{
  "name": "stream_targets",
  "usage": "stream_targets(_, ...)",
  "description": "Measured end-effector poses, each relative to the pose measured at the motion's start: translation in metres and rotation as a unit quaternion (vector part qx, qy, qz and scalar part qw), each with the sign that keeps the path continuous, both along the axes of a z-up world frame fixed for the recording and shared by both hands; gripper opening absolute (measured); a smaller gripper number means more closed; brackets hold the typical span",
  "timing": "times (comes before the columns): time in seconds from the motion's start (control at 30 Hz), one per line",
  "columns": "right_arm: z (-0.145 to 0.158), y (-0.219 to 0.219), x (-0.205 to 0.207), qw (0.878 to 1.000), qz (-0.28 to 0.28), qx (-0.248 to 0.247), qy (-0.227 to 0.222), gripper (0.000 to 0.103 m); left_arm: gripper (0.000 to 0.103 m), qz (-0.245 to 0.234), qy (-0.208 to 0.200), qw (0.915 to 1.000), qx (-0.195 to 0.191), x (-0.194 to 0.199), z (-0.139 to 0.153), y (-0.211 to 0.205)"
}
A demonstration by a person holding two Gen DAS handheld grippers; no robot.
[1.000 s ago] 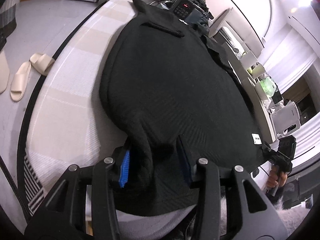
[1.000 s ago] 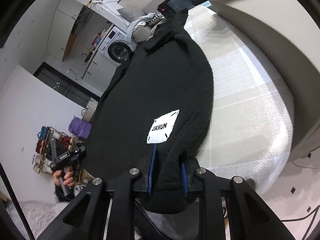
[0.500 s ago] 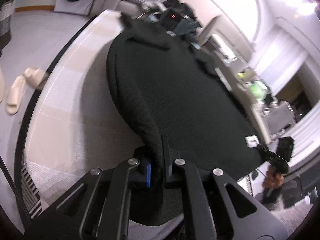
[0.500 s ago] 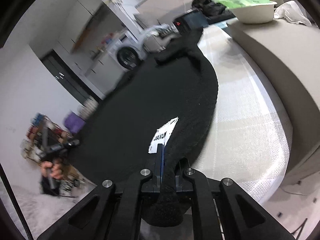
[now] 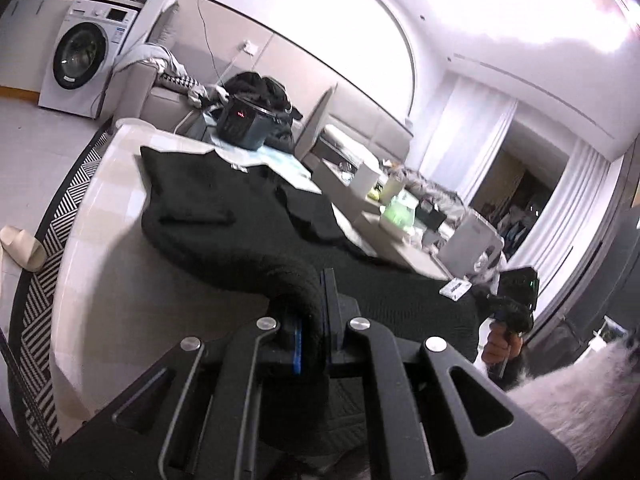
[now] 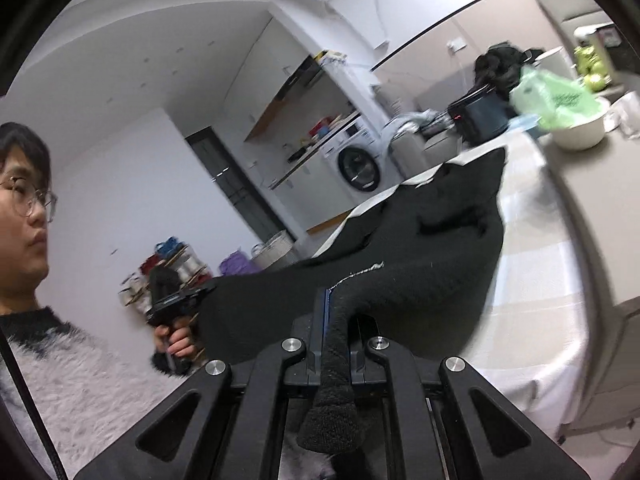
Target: Fold small clothes
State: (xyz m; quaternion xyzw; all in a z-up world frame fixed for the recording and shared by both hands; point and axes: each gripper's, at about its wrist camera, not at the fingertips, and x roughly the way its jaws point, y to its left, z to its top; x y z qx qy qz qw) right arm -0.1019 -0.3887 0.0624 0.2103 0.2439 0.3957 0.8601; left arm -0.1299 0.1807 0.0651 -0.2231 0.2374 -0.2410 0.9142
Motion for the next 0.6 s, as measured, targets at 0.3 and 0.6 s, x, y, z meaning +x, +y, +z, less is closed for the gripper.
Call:
stream_targets(0.3, 0.026, 0.002, 0.075, 0.992, -0.121, 0.030, 0.027, 0.005, 0.004, 0.070, -0.006, 0.9962, -0.050, 0.075, 0.036, 0.030)
stream_targets(0.6, 0.068, 0.027, 0.235, 0.969, -0.236, 0.070, 0.030, 0.005, 0.004, 0.137, -0.016, 0.9880, -0.070, 0.233, 0.062, 0.059)
